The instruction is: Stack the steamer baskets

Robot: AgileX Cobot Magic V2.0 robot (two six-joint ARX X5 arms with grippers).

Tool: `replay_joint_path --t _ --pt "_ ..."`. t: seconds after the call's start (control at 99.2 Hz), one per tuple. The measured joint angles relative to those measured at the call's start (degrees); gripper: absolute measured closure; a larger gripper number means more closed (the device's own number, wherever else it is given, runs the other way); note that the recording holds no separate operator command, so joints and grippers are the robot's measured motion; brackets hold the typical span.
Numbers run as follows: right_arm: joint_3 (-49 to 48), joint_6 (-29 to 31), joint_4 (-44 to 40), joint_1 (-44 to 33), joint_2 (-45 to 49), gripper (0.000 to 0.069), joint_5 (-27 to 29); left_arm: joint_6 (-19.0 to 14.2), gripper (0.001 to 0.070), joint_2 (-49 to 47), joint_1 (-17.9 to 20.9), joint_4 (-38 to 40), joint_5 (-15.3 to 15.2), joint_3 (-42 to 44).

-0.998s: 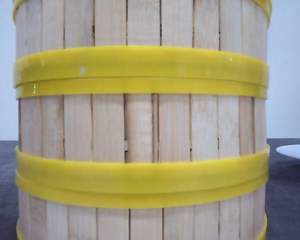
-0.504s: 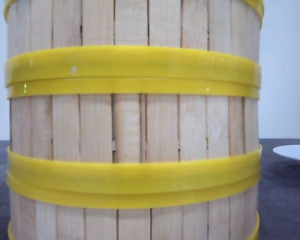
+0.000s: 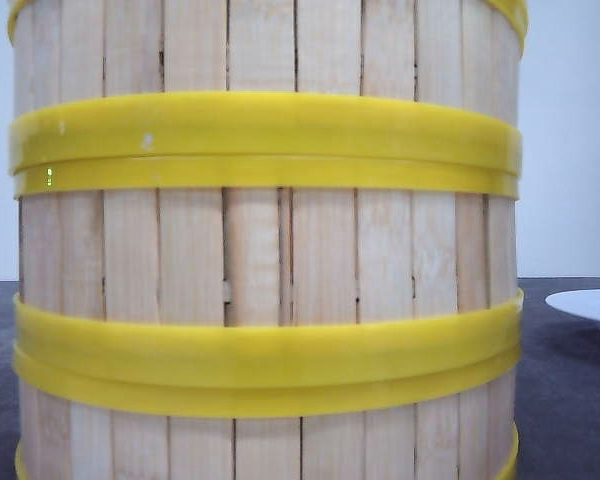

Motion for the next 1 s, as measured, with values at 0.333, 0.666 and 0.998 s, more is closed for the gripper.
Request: replay_joint_path --t 0.333,0.666,0.998 --pt "-4.2 0.4 -0.1 0.0 -4.6 0.0684 -1.9 0.0 0.0683 0.0 0.0 0.0 0.0 0.0" --pt "-4.2 0.4 0.2 0.0 -4.6 0.0684 -1.9 0.0 0.0683 0.0 0.0 0.0 0.0 0.0" --pt "-4.2 0.4 0.2 0.0 -4.6 0.0684 -1.9 0.0 0.0683 0.0 0.0 0.0 0.0 0.0"
